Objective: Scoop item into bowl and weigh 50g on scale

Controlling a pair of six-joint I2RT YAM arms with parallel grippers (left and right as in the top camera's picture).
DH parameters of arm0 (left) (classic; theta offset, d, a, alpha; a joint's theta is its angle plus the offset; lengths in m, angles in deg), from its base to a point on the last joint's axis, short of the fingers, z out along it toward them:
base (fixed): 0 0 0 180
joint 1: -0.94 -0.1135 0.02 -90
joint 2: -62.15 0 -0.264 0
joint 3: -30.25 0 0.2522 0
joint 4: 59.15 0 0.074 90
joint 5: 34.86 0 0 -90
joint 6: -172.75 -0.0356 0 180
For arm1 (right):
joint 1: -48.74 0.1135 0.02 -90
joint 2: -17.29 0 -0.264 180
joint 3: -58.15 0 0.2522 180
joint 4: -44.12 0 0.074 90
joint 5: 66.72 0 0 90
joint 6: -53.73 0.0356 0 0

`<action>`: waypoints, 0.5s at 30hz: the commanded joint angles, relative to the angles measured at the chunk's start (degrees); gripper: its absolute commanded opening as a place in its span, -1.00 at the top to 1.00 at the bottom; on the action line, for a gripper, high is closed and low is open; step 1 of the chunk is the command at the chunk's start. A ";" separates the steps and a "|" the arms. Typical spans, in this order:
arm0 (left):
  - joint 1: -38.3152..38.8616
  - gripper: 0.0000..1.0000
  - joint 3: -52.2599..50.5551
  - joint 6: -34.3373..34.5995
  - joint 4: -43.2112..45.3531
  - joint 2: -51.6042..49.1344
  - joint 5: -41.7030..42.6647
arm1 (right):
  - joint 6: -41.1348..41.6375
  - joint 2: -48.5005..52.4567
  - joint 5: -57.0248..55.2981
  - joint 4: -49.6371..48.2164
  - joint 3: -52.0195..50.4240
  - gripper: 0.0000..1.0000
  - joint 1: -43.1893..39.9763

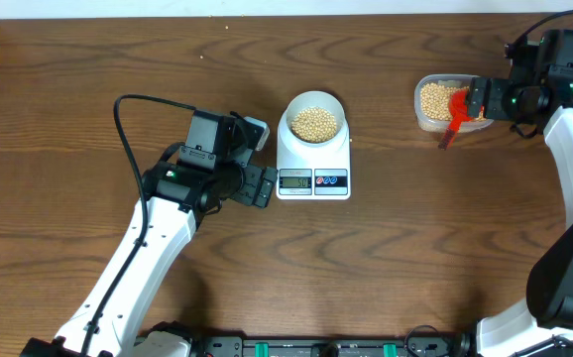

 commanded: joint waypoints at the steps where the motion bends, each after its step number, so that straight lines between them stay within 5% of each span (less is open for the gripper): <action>1: -0.20 -0.82 -0.24 -0.17 0.02 -0.11 0.48 | 1.46 -2.97 0.28 1.42 0.66 -0.99 -0.48; 8: -0.20 -0.82 -0.24 -0.17 0.00 -0.11 0.48 | 1.42 -16.15 -7.30 2.84 -5.90 -0.99 -0.70; 15: -0.20 -0.82 -0.24 -0.17 0.02 -0.11 0.48 | 1.40 -37.38 -9.64 -8.13 -24.94 -0.99 -1.33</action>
